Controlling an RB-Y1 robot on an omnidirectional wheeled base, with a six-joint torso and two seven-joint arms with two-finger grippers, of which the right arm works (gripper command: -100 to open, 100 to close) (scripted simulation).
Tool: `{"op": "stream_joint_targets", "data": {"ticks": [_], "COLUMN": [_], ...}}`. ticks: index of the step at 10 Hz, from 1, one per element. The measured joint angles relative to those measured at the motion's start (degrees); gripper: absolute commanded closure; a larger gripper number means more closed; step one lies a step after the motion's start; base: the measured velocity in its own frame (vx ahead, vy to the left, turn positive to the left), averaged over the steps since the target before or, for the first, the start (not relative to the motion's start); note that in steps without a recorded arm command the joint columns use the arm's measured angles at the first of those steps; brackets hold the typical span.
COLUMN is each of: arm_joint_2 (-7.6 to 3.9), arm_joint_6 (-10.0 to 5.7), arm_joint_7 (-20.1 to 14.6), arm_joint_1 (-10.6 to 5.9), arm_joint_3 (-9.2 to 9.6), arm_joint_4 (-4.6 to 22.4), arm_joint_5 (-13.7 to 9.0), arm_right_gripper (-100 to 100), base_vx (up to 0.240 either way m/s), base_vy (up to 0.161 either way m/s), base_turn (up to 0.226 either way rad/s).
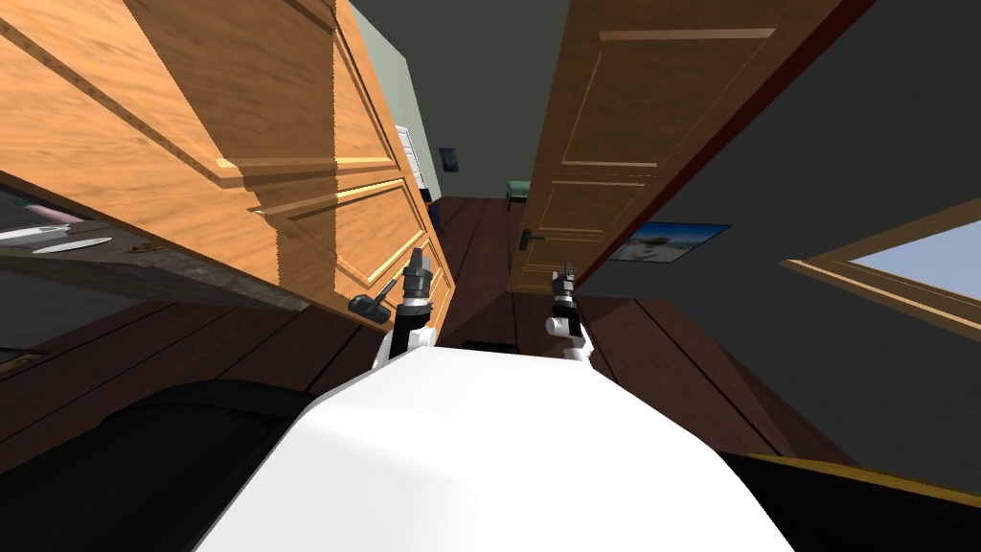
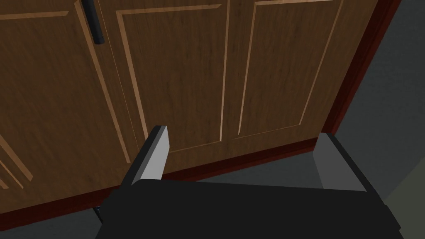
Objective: Pull the door open
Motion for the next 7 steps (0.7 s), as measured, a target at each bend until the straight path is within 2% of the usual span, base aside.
{"op": "stream_joint_targets", "data": {"ticks": [1, 4, 7], "arm_joint_2": [-0.2, -1.32, -2.32], "arm_joint_6": [-0.02, -0.64, -0.19], "arm_joint_7": [0.06, 0.32, 0.66], "arm_joint_1": [-0.56, -3.61, -5.92], "arm_joint_3": [-0.01, 0.08, 0.03], "arm_joint_4": [1.17, 7.38, 11.42], "arm_joint_5": [-0.25, -1.93, -3.42], "arm_right_gripper": [-100, -100, -100], "base_vx": [0.052, 0.083, 0.065], "base_vy": [-0.022, -0.032, -0.022], "base_turn": [0.08, 0.118, 0.078]}}
